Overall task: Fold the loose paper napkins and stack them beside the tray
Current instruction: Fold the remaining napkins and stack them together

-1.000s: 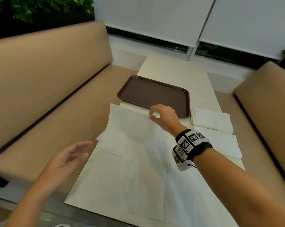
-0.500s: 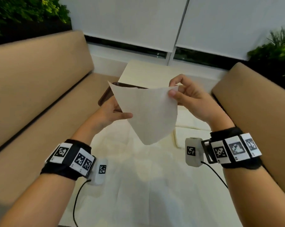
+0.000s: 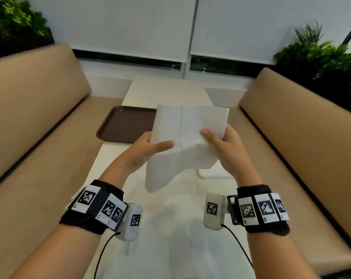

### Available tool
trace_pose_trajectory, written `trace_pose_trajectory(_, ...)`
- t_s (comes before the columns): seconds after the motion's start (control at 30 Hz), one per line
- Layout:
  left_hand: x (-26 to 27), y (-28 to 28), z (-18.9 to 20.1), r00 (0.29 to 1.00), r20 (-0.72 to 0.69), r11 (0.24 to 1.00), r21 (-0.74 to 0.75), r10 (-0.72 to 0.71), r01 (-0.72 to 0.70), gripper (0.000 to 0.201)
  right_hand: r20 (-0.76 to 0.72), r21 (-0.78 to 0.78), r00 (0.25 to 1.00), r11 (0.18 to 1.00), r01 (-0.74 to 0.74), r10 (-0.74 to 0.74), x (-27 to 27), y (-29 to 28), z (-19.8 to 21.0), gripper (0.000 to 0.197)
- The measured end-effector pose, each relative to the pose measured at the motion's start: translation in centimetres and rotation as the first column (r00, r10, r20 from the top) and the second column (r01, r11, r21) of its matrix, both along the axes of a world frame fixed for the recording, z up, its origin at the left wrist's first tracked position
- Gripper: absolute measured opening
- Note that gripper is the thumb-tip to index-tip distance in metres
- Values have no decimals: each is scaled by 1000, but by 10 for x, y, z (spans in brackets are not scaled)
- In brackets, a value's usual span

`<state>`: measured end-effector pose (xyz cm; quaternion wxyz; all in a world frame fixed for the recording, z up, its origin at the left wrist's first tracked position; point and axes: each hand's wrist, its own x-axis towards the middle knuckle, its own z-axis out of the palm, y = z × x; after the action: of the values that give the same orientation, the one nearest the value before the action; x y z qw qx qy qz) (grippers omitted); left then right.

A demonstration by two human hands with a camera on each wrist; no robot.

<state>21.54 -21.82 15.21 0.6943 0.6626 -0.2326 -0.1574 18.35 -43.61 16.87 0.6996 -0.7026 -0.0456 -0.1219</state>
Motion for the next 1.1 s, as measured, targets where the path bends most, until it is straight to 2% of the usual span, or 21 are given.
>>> trace_pose_trajectory(0.1,1,0,3,999,-20,999,-4,37,-37,83,69,-55,994,994,92,-88,0,-1,1,22)
trace_pose_trajectory(0.17,2,1,4,987,2,987,12,158,-158,66,57,-94,996,993,67,-61,-1,-7,4,30)
trace_pose_trajectory(0.27,6,-4,4,902,106,907,9,418,-421,40,-33,-247,999,969,-24,17,-1,-14,2,49)
trace_pose_trajectory(0.33,6,-7,3,852,206,872,-17,481,-489,43,9,-288,999,957,44,-43,1,-13,-1,45)
trace_pose_trajectory(0.37,7,-7,0,861,217,885,-33,459,-464,49,39,-273,996,959,82,-74,1,-10,-1,40)
trace_pose_trajectory(0.43,3,-6,-3,930,193,950,-36,311,-311,66,57,-214,996,974,75,-64,0,-5,0,30)
trace_pose_trajectory(0.5,0,-5,-5,973,167,987,-44,161,-156,93,19,-102,999,994,-40,42,-2,-1,-2,25)
trace_pose_trajectory(0.57,-5,-7,-1,985,135,987,-134,104,-86,103,-36,7,991,992,-127,127,-5,1,-5,28)
trace_pose_trajectory(0.67,-8,-10,12,985,169,993,-109,-34,53,79,-75,25,976,979,-202,203,-8,2,-9,37)
trace_pose_trajectory(0.73,-7,-12,17,979,189,993,-76,-74,89,81,-96,-3,964,968,-250,249,-11,4,-11,37)
trace_pose_trajectory(0.83,-4,-15,19,989,145,998,-58,-11,19,84,-155,38,965,977,-209,212,-13,5,-8,30)
trace_pose_trajectory(0.9,-2,-17,19,989,146,1000,-11,15,-13,77,-138,132,984,986,-97,115,-11,-2,-4,46)
trace_pose_trajectory(0.97,-3,-20,21,989,144,999,37,12,-17,61,-46,147,997,988,-57,65,-8,-12,3,69)
trace_pose_trajectory(1.03,-4,-25,23,989,147,997,79,7,-19,37,-4,17,997,997,-74,74,-3,-21,12,85)
trace_pose_trajectory(1.1,-3,-30,22,980,199,988,155,-8,-24,12,-22,-190,995,977,-96,93,3,-27,18,78)
